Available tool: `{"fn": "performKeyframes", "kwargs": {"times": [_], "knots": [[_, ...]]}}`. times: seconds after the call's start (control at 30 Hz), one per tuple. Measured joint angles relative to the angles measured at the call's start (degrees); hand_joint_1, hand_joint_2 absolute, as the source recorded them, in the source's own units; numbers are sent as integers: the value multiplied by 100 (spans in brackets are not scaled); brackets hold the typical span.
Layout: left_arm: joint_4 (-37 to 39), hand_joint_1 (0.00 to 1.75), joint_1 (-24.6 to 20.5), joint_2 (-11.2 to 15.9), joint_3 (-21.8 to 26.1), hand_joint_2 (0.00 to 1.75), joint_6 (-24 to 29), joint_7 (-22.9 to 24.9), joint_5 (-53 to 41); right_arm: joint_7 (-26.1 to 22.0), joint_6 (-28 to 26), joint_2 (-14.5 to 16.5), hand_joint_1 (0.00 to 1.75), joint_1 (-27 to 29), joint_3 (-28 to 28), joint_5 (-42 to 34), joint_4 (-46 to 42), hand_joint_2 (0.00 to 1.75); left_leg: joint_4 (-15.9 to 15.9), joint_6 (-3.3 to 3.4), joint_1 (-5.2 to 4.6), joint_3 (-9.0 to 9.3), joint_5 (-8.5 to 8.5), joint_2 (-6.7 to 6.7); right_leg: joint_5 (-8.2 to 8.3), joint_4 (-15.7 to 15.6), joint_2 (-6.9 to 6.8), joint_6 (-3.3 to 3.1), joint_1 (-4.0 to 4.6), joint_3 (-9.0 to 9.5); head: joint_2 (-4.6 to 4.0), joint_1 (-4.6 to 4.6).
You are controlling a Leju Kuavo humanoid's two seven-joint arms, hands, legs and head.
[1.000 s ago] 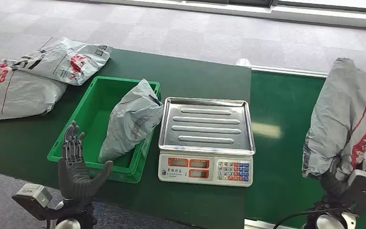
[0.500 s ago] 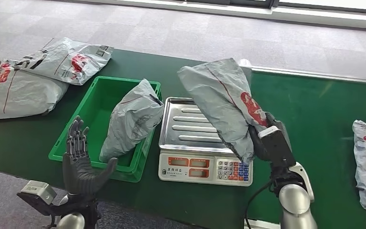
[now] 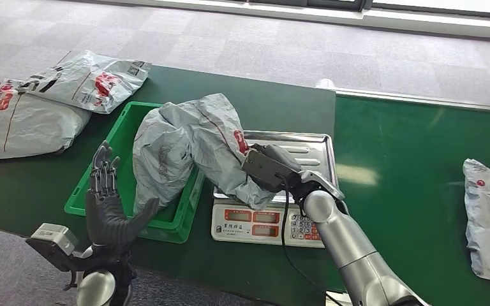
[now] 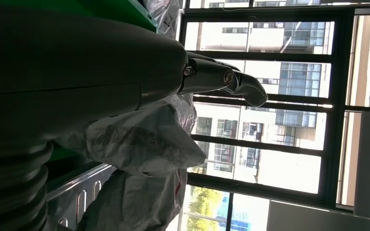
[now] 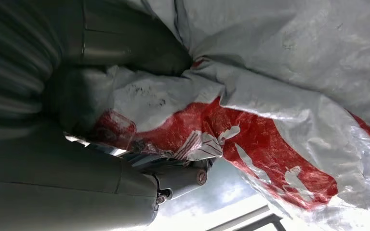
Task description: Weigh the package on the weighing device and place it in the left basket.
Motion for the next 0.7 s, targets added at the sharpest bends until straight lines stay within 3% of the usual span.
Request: {"fn": "performKeyframes", "kwargs": {"times": [0.07, 0.33, 0.7], "knots": [[1, 0, -76, 15, 1, 175, 86, 86, -22, 133, -154, 154, 0, -661, 619, 172, 1080, 175, 0, -4, 5, 3, 17, -17, 10, 1, -12, -1, 5, -3, 0, 0], [-87, 0, -78, 69, 4, 175, 82, 29, -213, -8, -691, 127, 0, -658, 782, 108, 1285, 175, 3, -3, 4, -2, 13, -19, 8, 0, -11, 0, 3, -10, 0, 0], [-749, 0, -496, 186, -144, 175, 57, 276, -1086, -764, -2169, -126, 0, 573, -65, -577, -577, 175, 5, -1, 4, -9, 10, -37, 6, -3, -31, 1, 3, -14, 0, 0]]}}
